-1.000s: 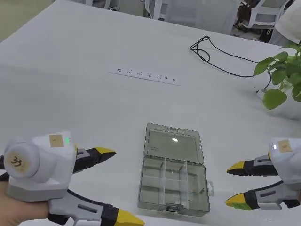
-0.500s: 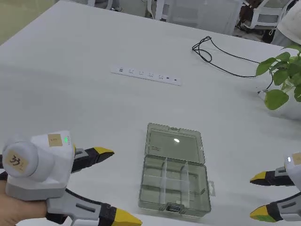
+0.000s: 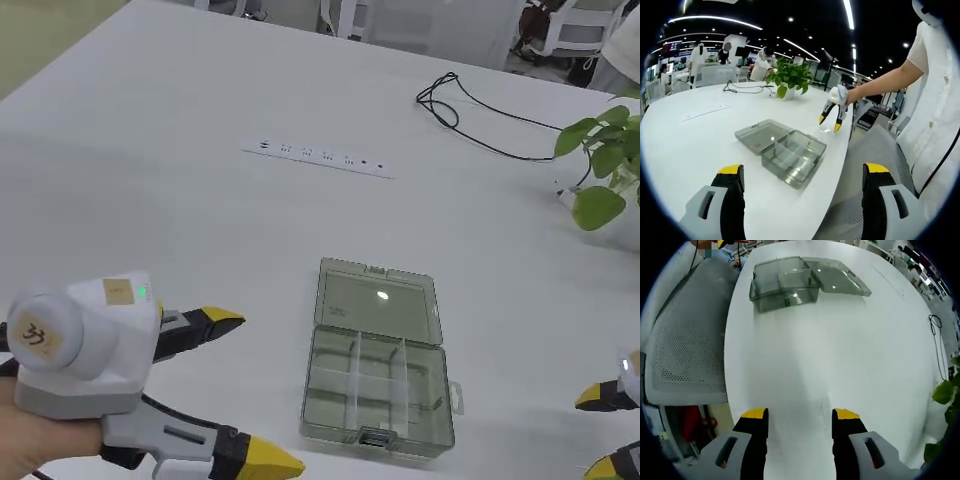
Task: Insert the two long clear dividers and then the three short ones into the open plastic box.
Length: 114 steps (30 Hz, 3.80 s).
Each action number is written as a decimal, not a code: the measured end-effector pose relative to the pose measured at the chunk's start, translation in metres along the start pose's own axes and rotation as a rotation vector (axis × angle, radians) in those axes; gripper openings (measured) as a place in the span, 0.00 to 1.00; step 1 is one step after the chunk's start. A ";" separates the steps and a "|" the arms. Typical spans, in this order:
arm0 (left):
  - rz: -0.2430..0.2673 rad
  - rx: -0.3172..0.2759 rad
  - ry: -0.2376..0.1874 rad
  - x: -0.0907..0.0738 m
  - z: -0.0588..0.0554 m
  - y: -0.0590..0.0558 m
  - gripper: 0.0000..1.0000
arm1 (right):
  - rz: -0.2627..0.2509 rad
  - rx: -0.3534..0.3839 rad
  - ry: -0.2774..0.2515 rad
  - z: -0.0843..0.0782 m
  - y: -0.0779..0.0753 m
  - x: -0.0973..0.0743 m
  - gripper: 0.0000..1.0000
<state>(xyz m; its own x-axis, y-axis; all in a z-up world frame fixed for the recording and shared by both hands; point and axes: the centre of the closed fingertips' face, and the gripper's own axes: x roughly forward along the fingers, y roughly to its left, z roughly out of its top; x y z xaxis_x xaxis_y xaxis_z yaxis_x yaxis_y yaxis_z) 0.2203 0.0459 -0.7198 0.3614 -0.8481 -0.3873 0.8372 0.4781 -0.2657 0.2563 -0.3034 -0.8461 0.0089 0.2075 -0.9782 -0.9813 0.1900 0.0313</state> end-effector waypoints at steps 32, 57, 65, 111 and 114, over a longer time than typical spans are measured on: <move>-0.004 -0.003 -0.013 0.001 0.001 -0.001 1.00 | -0.046 -0.079 0.094 -0.011 -0.001 0.006 0.33; -0.009 -0.041 -0.091 0.015 0.031 0.000 0.98 | -0.228 -0.109 -0.244 0.139 0.027 -0.074 0.33; -0.045 -0.081 -0.081 0.026 0.043 -0.014 0.87 | -0.244 -0.152 -0.344 0.187 0.054 -0.096 0.33; -0.242 -0.526 -0.033 0.066 0.054 -0.086 0.08 | -0.335 -0.267 -0.402 0.265 0.119 -0.119 0.33; -0.243 -0.531 -0.032 0.067 0.053 -0.086 0.06 | -0.334 -0.268 -0.399 0.265 0.118 -0.119 0.33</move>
<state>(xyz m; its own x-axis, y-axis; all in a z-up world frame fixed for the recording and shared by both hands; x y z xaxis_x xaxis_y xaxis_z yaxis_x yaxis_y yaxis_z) 0.1942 -0.0639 -0.6757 0.2039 -0.9504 -0.2350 0.5799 0.3106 -0.7532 0.1899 -0.0517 -0.6718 0.3468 0.5336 -0.7714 -0.9268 0.0686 -0.3692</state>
